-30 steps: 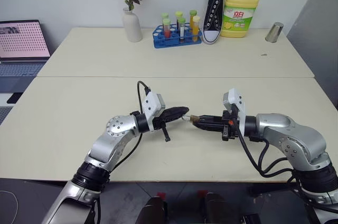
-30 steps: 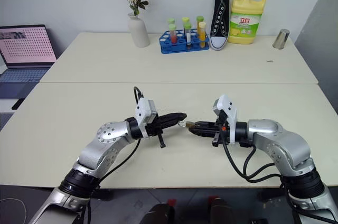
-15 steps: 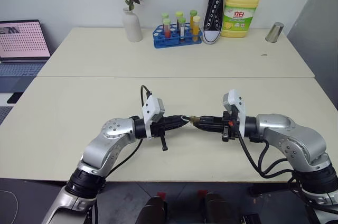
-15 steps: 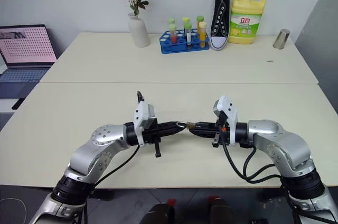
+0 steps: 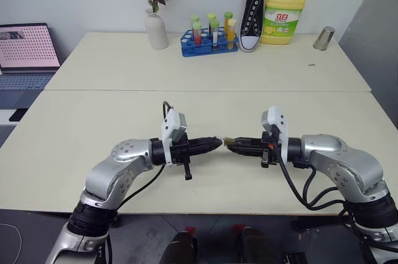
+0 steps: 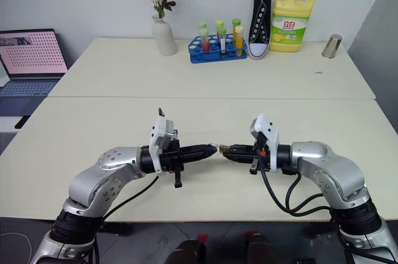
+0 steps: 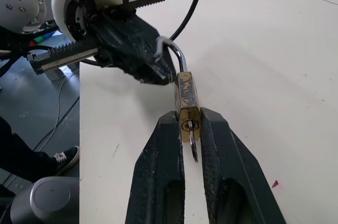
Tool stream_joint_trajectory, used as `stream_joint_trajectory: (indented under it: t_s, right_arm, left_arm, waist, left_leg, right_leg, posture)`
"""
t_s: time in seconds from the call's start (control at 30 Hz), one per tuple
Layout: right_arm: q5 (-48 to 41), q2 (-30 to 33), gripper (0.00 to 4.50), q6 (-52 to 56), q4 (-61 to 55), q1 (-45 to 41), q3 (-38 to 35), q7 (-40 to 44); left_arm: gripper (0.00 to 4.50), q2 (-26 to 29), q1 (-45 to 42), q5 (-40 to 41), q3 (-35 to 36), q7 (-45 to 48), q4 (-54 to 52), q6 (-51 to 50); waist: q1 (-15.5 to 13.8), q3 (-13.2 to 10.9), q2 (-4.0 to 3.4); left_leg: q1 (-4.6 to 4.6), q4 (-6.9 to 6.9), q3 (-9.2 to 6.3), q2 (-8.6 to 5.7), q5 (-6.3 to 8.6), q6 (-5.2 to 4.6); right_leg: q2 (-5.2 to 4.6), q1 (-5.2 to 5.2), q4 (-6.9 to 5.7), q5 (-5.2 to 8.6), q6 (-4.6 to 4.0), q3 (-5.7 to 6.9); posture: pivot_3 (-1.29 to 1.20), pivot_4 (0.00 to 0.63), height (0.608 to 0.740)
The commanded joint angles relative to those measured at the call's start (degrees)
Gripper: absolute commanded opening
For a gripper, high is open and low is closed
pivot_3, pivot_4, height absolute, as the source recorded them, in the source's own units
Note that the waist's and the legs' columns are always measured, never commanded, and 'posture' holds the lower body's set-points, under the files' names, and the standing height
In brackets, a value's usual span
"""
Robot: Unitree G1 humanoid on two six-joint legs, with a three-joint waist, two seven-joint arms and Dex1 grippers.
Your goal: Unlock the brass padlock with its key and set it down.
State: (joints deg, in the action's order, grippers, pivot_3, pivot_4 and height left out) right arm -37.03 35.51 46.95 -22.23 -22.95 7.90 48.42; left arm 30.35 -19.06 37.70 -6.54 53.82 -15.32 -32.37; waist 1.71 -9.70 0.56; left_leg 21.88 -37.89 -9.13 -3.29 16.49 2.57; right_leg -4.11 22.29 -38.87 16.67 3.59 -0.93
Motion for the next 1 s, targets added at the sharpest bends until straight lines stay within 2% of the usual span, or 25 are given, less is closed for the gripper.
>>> stream_joint_trajectory:
  t_s: [0.03, 0.37, 0.47, 0.53, 0.63, 0.7, 0.83, 1.0]
  right_arm:
    - [0.11, 0.28, 0.08, -0.92, -1.3, -0.12, -0.58, 0.67]
    - [0.06, 0.41, 0.08, -0.85, -1.5, 0.06, -0.47, 0.73]
    - [-0.19, 0.53, 0.08, -0.4, -1.43, 0.07, -0.58, 0.68]
    - [-1.44, 0.4, 0.08, 1.22, -1.03, -0.08, -1.3, 0.33]
    - [-4.23, 0.11, 0.08, 5.17, -0.07, -0.71, -2.42, 0.12]
    - [-5.64, 0.21, 0.08, 7.67, 0.39, -1.14, -2.49, 0.33]
    - [-6.48, -0.53, 0.08, 12.66, 2.79, -2.88, -0.67, -0.23]
    - [-6.33, -3.94, 0.08, 17.58, 7.53, -5.8, 0.58, -1.62]
  left_arm:
    - [0.0, -0.29, -1.14, 1.62, 1.75, -0.4, -2.29, -1.07]
    - [0.0, -0.56, -1.12, 0.41, 1.49, -0.42, -2.24, -0.26]
    - [0.0, 2.41, 0.29, -4.91, -0.09, 2.14, -3.94, 5.33]
    - [0.0, 5.59, 2.03, -11.28, -0.98, 4.74, -4.17, 13.61]
    - [0.0, 9.15, 4.46, -24.53, -1.64, 6.72, 1.7, 37.3]
    - [0.0, 9.5, 4.83, -28.53, -1.34, 6.54, 6.26, 47.67]
    - [0.83, 9.76, 5.44, -30.29, -1.25, 8.08, 12.71, 61.57]
    - [2.4, 10.15, 6.7, -30.69, -1.62, 8.26, 16.42, 67.92]
  waist:
    - [0.0, 0.0, 0.0]
    - [0.0, 0.0, 0.0]
    - [0.04, 0.0, 0.0]
    - [0.09, -0.01, 0.0]
    - [-0.02, -0.01, -0.02]
    - [-0.33, -0.02, -0.02]
    - [-0.39, -0.02, -0.03]
    - [-0.05, -0.03, -0.05]
  left_leg:
    - [0.0, 0.0, 0.0, 0.0, 0.0, 0.0]
    - [0.0, 0.0, 0.0, 0.0, 0.0, 0.01]
    - [0.0, 0.01, 0.01, 0.0, 0.0, 0.01]
    - [-0.01, 0.03, 0.02, 0.0, -0.01, 0.02]
    - [-0.01, 0.06, 0.05, 0.01, -0.01, 0.02]
    - [-0.01, 0.07, 0.04, 0.04, -0.01, 0.02]
    - [0.04, 0.07, 0.03, 0.07, 0.01, 0.0]
    - [0.03, 0.1, 0.03, 0.07, 0.01, -0.01]
  right_leg:
    - [0.0, 0.0, 0.0, 0.0, 0.0, 0.0]
    - [0.0, 0.0, 0.01, 0.0, 0.0, 0.0]
    - [0.0, 0.0, 0.01, 0.0, 0.0, -0.01]
    - [0.0, 0.01, 0.02, 0.0, -0.01, -0.02]
    - [0.0, 0.01, 0.06, 0.0, -0.02, -0.04]
    - [-0.01, 0.0, 0.12, 0.0, -0.04, -0.03]
    - [-0.08, -0.01, 0.2, 0.0, -0.04, -0.02]
    - [-0.1, 0.02, 0.17, 0.0, -0.04, -0.02]
  posture:
    - [0.0, 0.15, 0.74]
    - [0.0, 0.15, 0.74]
    - [0.0, 0.15, 0.74]
    - [0.0, 0.15, 0.74]
    - [0.0, 0.15, 0.74]
    - [0.0, 0.15, 0.74]
    - [0.0, 0.15, 0.74]
    - [0.0, 0.15, 0.74]
